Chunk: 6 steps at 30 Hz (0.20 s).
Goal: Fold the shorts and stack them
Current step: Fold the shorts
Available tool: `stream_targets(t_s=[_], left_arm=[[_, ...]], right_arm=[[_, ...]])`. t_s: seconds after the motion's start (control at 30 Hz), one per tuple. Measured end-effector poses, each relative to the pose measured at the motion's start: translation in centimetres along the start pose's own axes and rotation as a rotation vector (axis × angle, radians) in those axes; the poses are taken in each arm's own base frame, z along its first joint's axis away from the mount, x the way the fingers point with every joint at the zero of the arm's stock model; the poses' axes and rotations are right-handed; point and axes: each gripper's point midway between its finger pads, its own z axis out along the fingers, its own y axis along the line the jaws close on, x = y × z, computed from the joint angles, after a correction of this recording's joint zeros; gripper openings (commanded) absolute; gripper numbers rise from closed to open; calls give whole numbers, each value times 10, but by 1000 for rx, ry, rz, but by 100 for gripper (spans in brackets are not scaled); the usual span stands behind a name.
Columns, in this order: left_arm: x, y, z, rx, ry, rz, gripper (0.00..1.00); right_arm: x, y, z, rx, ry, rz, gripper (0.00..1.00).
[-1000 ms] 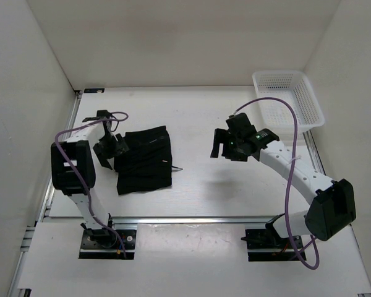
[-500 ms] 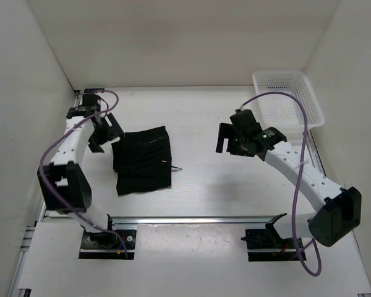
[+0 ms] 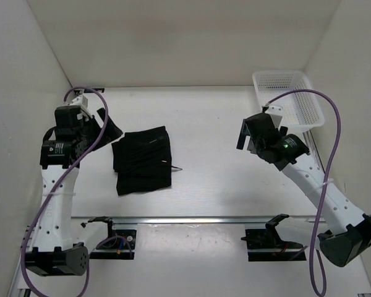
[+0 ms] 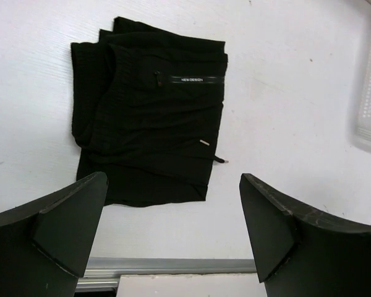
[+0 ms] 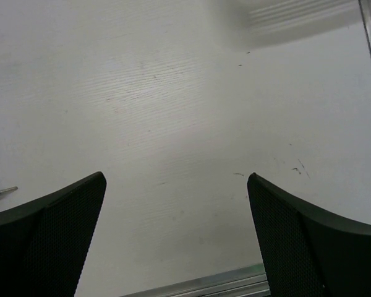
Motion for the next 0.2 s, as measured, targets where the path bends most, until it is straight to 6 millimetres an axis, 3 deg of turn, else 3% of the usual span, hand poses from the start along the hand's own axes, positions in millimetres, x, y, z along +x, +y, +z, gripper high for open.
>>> stream_targets(t_s=[0.2], left_arm=[[16,0,-2,34,16,7,100]], right_arm=[[1,-10,-6,22,-6,-4,100]])
